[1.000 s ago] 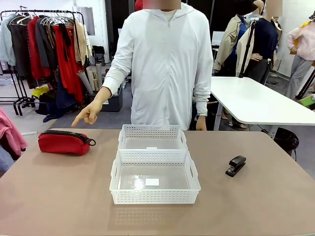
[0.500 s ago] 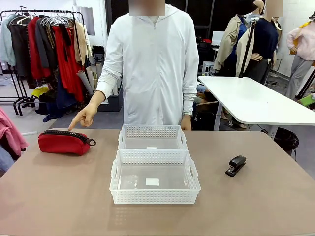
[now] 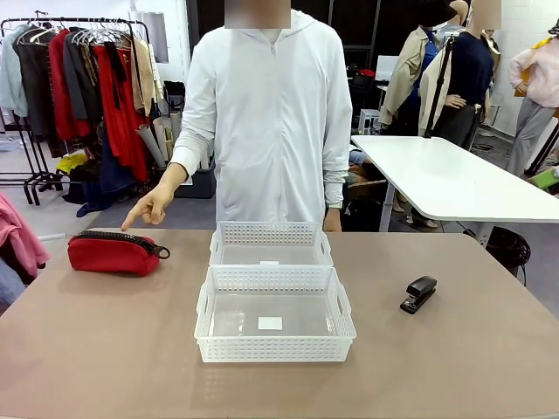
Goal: Distribute items into two baskets.
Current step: Pick up the Pencil pouch that the person points to.
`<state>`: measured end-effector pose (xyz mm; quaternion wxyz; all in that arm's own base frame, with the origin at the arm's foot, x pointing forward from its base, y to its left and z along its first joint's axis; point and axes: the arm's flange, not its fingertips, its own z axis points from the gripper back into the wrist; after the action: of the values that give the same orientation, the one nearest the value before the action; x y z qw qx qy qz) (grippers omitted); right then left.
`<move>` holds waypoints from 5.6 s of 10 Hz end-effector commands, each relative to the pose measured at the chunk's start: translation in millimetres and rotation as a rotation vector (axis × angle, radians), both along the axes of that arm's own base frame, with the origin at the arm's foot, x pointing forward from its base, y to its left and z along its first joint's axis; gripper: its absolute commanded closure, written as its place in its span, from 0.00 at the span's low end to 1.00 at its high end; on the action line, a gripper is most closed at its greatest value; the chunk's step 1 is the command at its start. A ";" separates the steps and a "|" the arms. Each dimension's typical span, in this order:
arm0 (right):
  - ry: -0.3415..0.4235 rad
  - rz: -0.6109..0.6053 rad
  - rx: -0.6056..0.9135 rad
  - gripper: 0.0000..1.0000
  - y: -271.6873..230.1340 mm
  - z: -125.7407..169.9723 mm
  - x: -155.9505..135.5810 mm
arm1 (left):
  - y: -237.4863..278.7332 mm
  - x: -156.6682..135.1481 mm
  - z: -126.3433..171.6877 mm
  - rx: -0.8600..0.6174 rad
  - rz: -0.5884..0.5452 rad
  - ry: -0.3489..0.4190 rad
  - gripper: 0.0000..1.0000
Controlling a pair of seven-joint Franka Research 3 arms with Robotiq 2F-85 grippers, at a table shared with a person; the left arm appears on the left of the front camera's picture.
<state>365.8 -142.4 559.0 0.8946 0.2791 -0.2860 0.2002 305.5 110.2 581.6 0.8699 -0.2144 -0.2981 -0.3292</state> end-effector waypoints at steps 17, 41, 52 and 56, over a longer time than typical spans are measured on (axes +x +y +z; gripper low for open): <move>-0.002 0.002 0.001 0.00 0.6 0.6 -0.1 | -20.3 243.7 -50.7 0.380 -0.314 0.153 0.00; -0.002 0.002 0.001 0.00 0.6 0.6 -0.1 | -92.9 336.2 -194.3 0.616 -0.857 0.099 0.00; -0.002 0.002 0.001 0.00 0.6 0.6 -0.1 | -103.3 322.3 -237.7 0.601 -0.861 0.156 0.13; -0.002 0.002 0.001 0.00 0.6 0.6 -0.1 | -103.5 321.4 -238.6 0.606 -0.847 0.156 0.91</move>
<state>366.0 -142.8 558.3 0.8953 0.2785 -0.2850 0.1992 632.2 7.3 345.0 0.7013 -0.0856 -0.0182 -0.7075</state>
